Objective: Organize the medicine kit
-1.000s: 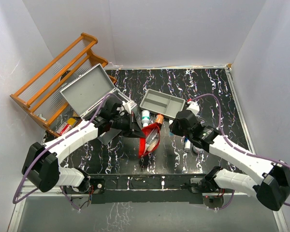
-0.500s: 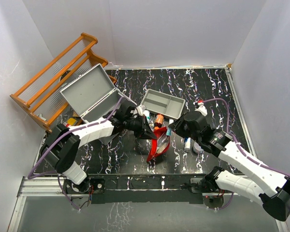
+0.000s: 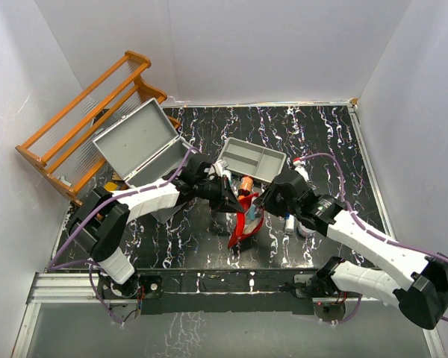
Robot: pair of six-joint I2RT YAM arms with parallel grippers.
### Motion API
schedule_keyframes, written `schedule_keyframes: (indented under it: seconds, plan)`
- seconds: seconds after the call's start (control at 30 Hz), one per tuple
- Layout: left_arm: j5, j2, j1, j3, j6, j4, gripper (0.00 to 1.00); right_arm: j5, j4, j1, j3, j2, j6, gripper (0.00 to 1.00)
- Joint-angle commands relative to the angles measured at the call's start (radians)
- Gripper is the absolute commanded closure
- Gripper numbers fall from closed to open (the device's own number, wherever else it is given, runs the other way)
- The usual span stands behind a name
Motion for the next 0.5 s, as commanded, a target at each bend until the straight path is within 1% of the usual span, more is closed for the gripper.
schedule_keyframes:
  seconds: [0.0,0.1,0.23,0.33,0.47]
  plan:
    - [0.014,-0.014,-0.004,0.037,0.020,-0.016,1.00,-0.068,0.077,-0.002,0.000,0.027,0.030,0.80]
    - [0.014,-0.016,-0.004,0.035,0.022,-0.012,1.00,-0.078,0.082,-0.002,-0.021,0.034,0.064,0.76]
    - [0.012,-0.022,-0.004,0.035,0.027,-0.015,1.00,-0.098,0.122,-0.003,-0.047,0.025,0.077,0.74]
    - [0.011,-0.022,-0.004,0.038,0.038,-0.026,1.00,-0.064,0.104,-0.003,-0.035,0.024,0.050,0.73]
    - [0.013,-0.021,-0.004,0.039,0.045,-0.030,1.00,0.006,0.049,-0.002,0.005,0.057,-0.036,0.71]
